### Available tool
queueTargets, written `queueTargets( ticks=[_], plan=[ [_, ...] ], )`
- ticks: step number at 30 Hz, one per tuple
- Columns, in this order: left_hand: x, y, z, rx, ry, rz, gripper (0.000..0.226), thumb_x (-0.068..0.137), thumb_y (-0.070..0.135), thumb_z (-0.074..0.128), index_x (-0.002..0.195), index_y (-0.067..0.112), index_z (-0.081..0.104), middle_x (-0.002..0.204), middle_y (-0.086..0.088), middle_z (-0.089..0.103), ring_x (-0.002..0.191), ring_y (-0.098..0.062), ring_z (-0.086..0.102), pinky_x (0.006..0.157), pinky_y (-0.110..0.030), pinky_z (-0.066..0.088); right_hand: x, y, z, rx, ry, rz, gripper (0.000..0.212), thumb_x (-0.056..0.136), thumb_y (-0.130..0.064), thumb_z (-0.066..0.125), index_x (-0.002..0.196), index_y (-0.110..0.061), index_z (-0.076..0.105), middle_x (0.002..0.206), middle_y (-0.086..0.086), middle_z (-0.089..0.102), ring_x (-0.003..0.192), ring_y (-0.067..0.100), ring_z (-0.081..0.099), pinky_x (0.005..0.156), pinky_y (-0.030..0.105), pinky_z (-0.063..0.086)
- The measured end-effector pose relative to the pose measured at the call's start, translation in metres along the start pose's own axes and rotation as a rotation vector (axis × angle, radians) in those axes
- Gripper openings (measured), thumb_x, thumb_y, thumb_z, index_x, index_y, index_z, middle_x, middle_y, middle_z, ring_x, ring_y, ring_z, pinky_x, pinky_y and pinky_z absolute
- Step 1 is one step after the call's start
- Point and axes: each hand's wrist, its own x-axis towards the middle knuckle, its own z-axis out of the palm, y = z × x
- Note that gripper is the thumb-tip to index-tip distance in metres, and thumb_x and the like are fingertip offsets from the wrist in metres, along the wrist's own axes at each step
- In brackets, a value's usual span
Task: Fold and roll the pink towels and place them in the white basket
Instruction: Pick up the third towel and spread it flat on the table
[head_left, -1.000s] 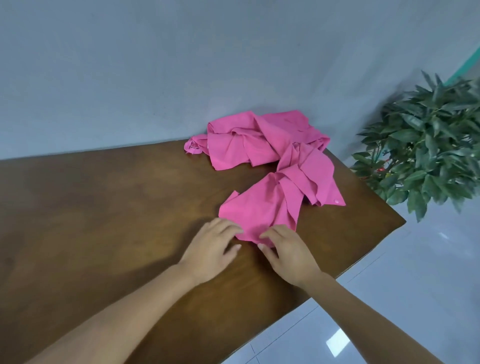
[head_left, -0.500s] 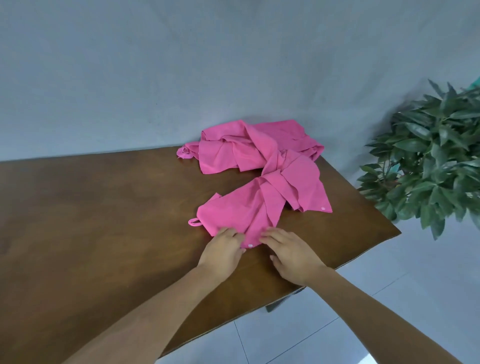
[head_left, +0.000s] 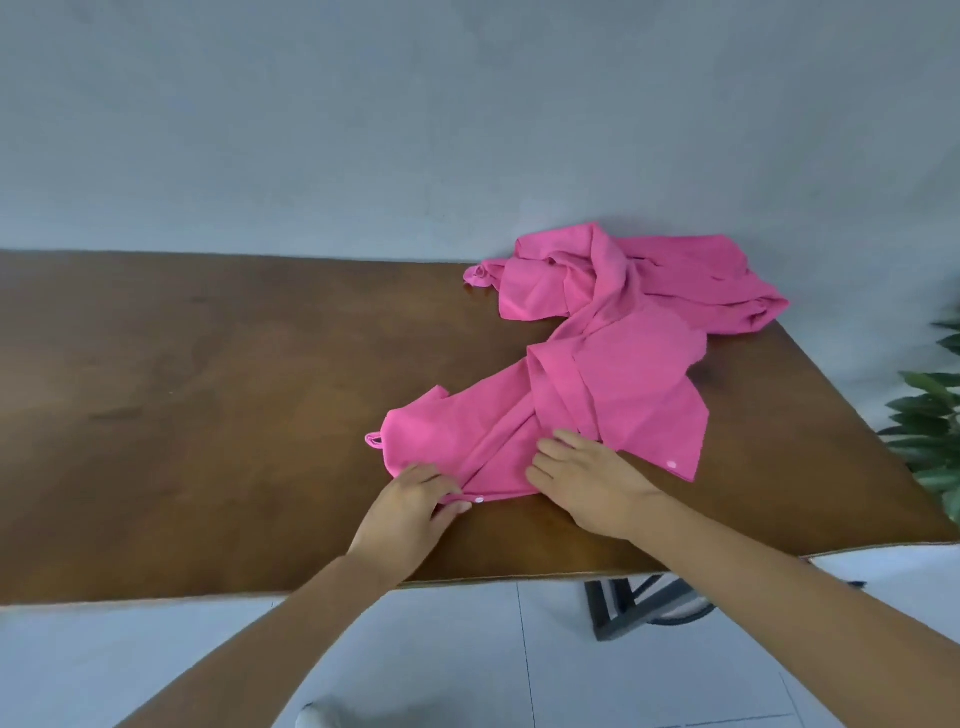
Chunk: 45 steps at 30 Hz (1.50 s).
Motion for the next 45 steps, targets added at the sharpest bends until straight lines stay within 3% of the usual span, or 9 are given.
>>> queueTargets(
  ticks=[6,10,15,19,21,24,36,40,45],
  plan=[
    [-0.026,-0.018,-0.028,0.049,0.042,-0.114,0.019,0.090,0.028,0.076,0.077,0.016,0.069,0.077,0.010,0.058,0.072,-0.012,0.053,0.066,-0.030,0.049,0.008,-0.008,-0.014,-0.067,-0.095,-0.026,0.038,0.077,-0.017,0.072,0.113,-0.013,0.062,0.092,0.003,0.069,0.093,0.025,0.064,0.117,0.043,0.034],
    [-0.043,-0.040,-0.056,0.038,0.075,-0.139,0.019,0.088,0.025,0.078,0.075,0.016,0.068,0.071,0.018,0.054,0.065,-0.003,0.049,0.062,-0.029,0.048,-0.002,-0.019,-0.019,-0.083,-0.198,0.073,0.034,0.092,-0.012,0.054,0.126,-0.012,0.054,0.112,0.006,0.067,0.109,0.029,0.061,0.122,0.043,0.017],
    [-0.057,-0.068,-0.096,0.023,0.042,-0.119,0.023,0.087,0.025,0.080,0.070,0.021,0.065,0.064,0.019,0.051,0.069,-0.005,0.052,0.060,-0.019,0.040,-0.010,-0.045,-0.033,-0.100,-0.114,0.192,0.018,0.074,-0.012,0.070,0.091,-0.017,0.069,0.081,0.001,0.070,0.075,0.024,0.065,0.098,0.037,0.032],
    [-0.075,-0.100,-0.134,0.031,0.046,-0.131,0.028,0.086,0.025,0.080,0.066,0.022,0.061,0.059,0.013,0.049,0.065,-0.008,0.050,0.056,-0.022,0.038,-0.024,-0.073,-0.040,0.013,-0.281,0.398,0.031,0.083,-0.013,0.066,0.113,-0.015,0.062,0.091,0.000,0.071,0.086,0.025,0.066,0.102,0.040,0.034],
    [-0.089,-0.123,-0.153,0.030,0.047,-0.176,0.029,0.084,0.028,0.081,0.065,0.021,0.060,0.058,0.008,0.051,0.058,-0.013,0.048,0.056,-0.031,0.043,-0.033,-0.091,-0.048,0.018,-0.204,0.491,0.039,0.056,-0.006,0.083,0.090,-0.015,0.066,0.067,-0.001,0.065,0.062,0.022,0.062,0.086,0.041,0.050],
    [-0.110,-0.147,-0.173,0.039,0.022,-0.155,0.025,0.083,0.031,0.082,0.069,0.019,0.066,0.061,0.007,0.056,0.059,-0.014,0.052,0.057,-0.034,0.047,-0.036,-0.141,-0.053,-0.005,-0.038,0.589,0.043,0.035,0.010,0.077,0.069,-0.012,0.062,0.052,0.001,0.055,0.048,0.025,0.054,0.068,0.040,0.052],
    [-0.167,-0.174,-0.218,-0.070,0.030,-0.111,0.013,0.078,0.028,0.085,0.075,0.026,0.073,0.076,0.015,0.064,0.069,-0.018,0.054,0.057,-0.022,0.042,-0.032,-0.248,-0.097,0.320,0.130,1.250,0.022,0.075,0.003,0.076,0.092,-0.008,0.066,0.065,0.006,0.063,0.056,0.031,0.060,0.057,0.037,0.047],
    [-0.178,-0.167,-0.236,-0.099,0.057,-0.202,0.016,0.078,0.033,0.085,0.072,0.025,0.073,0.057,0.004,0.060,0.060,-0.017,0.052,0.054,-0.022,0.041,-0.040,-0.247,-0.119,0.611,0.344,1.475,0.011,0.094,-0.009,0.061,0.100,-0.017,0.067,0.081,0.002,0.069,0.074,0.028,0.063,0.066,0.038,0.053],
    [-0.192,-0.141,-0.263,-0.101,0.107,-0.231,0.026,0.080,0.039,0.083,0.069,0.018,0.072,0.058,-0.007,0.061,0.057,-0.022,0.049,0.058,-0.029,0.040,-0.054,-0.231,-0.141,0.731,0.586,1.492,0.013,0.095,-0.011,0.059,0.096,-0.017,0.070,0.081,-0.007,0.064,0.080,0.019,0.061,0.072,0.027,0.040]
  ],
)
